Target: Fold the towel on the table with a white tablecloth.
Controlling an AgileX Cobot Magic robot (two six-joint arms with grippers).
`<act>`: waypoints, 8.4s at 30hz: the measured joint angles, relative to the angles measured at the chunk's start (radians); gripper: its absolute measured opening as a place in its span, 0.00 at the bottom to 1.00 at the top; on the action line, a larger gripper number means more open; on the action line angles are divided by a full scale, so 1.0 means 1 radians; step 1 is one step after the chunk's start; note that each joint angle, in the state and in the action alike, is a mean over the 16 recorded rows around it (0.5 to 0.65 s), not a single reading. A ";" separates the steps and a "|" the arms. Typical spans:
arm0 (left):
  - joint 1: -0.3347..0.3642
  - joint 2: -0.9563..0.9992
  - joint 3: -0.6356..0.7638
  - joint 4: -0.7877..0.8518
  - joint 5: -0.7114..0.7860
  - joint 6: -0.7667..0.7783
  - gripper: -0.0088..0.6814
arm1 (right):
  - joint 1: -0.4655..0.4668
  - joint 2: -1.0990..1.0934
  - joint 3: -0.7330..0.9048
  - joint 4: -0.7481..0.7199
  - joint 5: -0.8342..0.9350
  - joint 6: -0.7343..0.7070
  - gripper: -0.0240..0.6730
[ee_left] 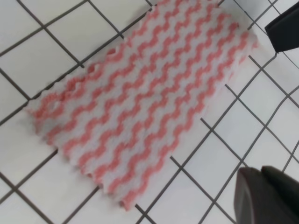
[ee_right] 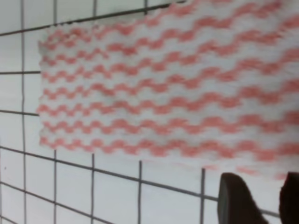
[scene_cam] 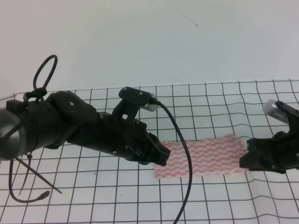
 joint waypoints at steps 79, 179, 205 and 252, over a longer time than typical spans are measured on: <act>0.065 0.000 -0.034 -0.001 -0.008 -0.003 0.01 | 0.027 0.041 -0.005 0.240 -0.007 -0.236 0.03; 0.269 -0.002 -0.079 0.019 0.241 -0.005 0.01 | 0.339 0.573 -1.202 -0.675 0.596 -0.153 0.53; 0.269 -0.004 -0.079 0.019 0.243 0.013 0.01 | 0.339 0.587 -1.226 -0.468 0.722 -0.355 0.03; 0.340 -0.006 -0.079 0.025 0.271 -0.129 0.01 | 0.514 0.415 -0.998 -0.813 0.572 -0.193 0.34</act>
